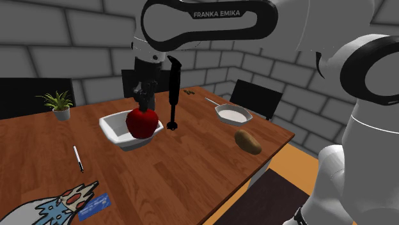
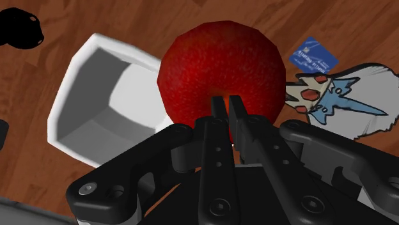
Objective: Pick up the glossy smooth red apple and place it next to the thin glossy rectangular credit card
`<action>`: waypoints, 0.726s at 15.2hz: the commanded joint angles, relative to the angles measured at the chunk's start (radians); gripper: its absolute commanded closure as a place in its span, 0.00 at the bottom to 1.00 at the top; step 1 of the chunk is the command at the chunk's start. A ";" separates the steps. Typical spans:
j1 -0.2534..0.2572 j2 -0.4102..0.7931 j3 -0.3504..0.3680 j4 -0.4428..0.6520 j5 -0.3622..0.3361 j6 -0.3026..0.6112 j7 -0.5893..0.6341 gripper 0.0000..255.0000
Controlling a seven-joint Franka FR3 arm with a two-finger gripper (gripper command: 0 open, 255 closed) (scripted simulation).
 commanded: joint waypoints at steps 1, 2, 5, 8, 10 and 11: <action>0.001 -0.004 0.001 -0.035 0.000 0.032 0.000 1.00; 0.001 -0.004 0.001 -0.048 0.000 0.045 -0.001 1.00; 0.002 -0.002 0.001 -0.086 0.001 0.085 -0.003 1.00; 0.002 0.001 0.001 -0.122 0.002 0.124 -0.005 1.00; 0.002 0.005 0.002 -0.144 0.003 0.150 -0.006 1.00; 0.002 0.007 0.002 -0.155 0.003 0.163 -0.007 1.00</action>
